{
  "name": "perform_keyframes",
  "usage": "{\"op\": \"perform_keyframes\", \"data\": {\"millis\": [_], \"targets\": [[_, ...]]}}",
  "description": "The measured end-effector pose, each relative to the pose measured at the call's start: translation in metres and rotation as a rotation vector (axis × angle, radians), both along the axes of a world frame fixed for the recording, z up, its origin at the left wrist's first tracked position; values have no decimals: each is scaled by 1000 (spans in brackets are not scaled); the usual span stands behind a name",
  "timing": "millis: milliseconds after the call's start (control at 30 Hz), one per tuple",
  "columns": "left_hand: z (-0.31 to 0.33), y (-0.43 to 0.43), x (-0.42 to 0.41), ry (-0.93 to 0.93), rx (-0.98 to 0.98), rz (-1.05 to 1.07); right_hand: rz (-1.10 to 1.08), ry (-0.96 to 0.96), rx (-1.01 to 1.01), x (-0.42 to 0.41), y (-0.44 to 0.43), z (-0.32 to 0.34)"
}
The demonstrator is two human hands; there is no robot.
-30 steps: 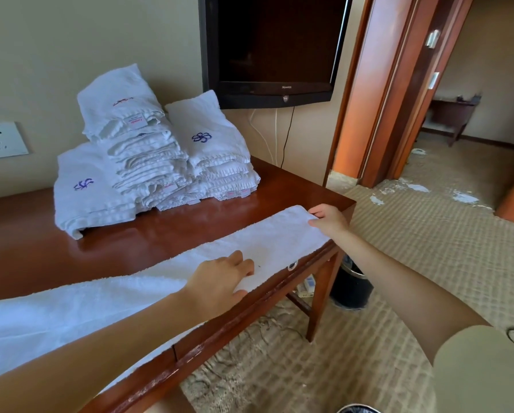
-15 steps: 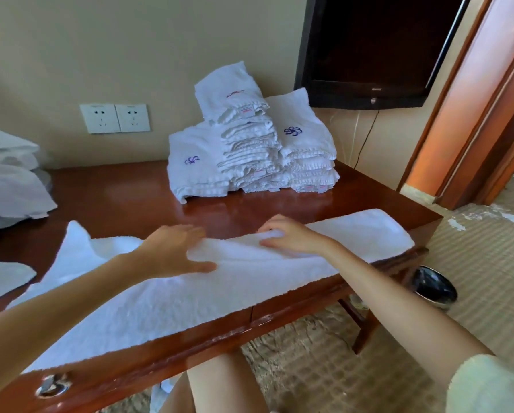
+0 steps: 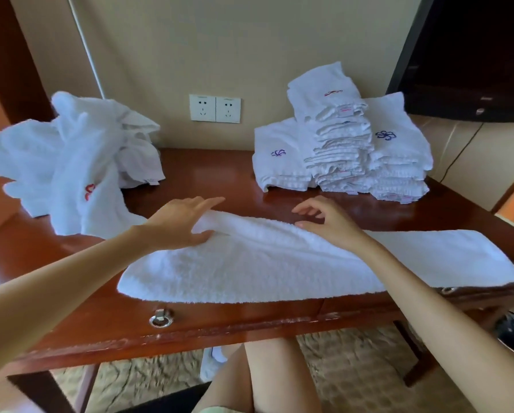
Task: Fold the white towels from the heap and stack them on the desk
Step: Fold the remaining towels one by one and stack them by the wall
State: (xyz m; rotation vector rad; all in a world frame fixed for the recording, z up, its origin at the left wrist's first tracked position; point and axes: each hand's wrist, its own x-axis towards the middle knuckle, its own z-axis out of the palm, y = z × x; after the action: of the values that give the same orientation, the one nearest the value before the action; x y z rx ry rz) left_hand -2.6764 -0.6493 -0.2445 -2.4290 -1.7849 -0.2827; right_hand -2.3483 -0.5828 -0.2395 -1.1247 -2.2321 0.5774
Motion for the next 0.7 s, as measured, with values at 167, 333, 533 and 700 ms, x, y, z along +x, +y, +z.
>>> {"op": "perform_keyframes", "data": {"millis": [167, 333, 533, 700], "targets": [[-11, -7, -14, -2, 27, 110, 179, -275, 65, -67, -26, 1], [-14, -6, -10, -3, 15, 216, 112, -479, 28, -104, -34, -18], [0, -30, -21, -195, 131, 211, 40, -319, 207, -108, -39, -24], [23, -56, -25, -179, 249, 124, 49, -195, 290, -110, -57, -19]]}}
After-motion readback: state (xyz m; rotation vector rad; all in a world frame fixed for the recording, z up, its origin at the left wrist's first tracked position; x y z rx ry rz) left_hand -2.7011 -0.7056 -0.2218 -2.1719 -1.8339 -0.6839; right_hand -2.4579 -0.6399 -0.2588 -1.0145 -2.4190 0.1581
